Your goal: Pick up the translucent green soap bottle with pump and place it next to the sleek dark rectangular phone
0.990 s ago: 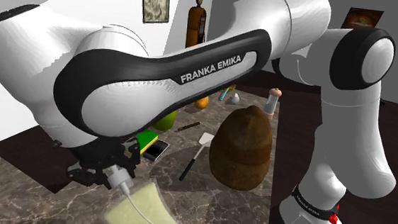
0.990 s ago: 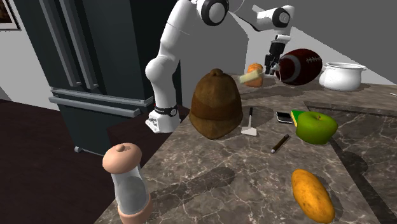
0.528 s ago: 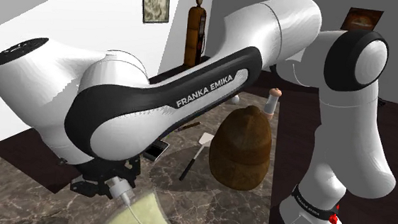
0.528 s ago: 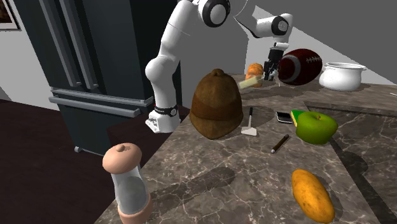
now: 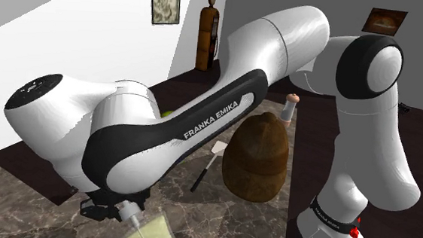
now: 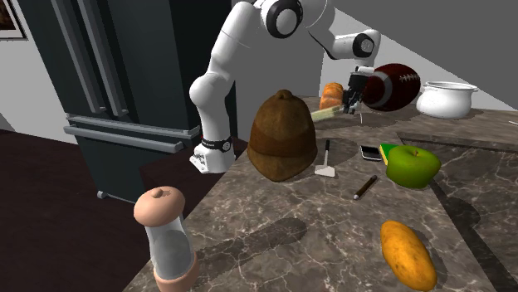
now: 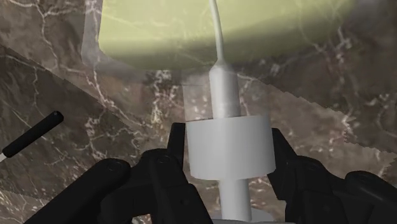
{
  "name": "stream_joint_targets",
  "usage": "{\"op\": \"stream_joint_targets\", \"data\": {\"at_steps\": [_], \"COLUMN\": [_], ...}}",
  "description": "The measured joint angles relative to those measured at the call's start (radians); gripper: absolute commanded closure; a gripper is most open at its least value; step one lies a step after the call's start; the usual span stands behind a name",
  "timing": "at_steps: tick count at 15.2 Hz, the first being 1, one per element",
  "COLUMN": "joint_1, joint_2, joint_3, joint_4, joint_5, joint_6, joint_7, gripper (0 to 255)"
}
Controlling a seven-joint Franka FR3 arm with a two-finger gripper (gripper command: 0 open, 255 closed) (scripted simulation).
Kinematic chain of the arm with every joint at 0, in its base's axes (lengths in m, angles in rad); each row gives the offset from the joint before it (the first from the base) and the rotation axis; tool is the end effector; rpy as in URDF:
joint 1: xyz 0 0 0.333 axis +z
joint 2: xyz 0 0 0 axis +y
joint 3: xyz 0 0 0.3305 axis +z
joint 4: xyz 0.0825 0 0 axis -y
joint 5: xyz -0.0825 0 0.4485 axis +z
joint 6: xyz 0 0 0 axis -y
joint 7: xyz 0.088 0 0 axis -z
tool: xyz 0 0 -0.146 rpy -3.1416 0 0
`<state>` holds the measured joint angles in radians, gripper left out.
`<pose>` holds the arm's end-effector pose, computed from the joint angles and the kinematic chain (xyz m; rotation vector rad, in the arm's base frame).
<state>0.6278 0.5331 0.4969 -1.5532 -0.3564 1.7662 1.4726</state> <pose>0.3777 0.6069 0.2961 2.8544 -0.3750 0.0260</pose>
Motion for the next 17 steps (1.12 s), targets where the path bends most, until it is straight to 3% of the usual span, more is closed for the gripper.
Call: {"op": "stream_joint_targets", "data": {"at_steps": [9,10,17], "joint_1": [0.002,0.002,0.006], "joint_2": [0.018,0.018,0.019], "joint_3": [-0.005,-0.005,-0.004], "joint_4": [-0.016,-0.016,0.000], "joint_5": [-0.009,-0.009,-0.008], "joint_6": [0.032,0.032,0.018], "joint_7": [0.008,0.008,0.007], "gripper": [255,0,0]}}
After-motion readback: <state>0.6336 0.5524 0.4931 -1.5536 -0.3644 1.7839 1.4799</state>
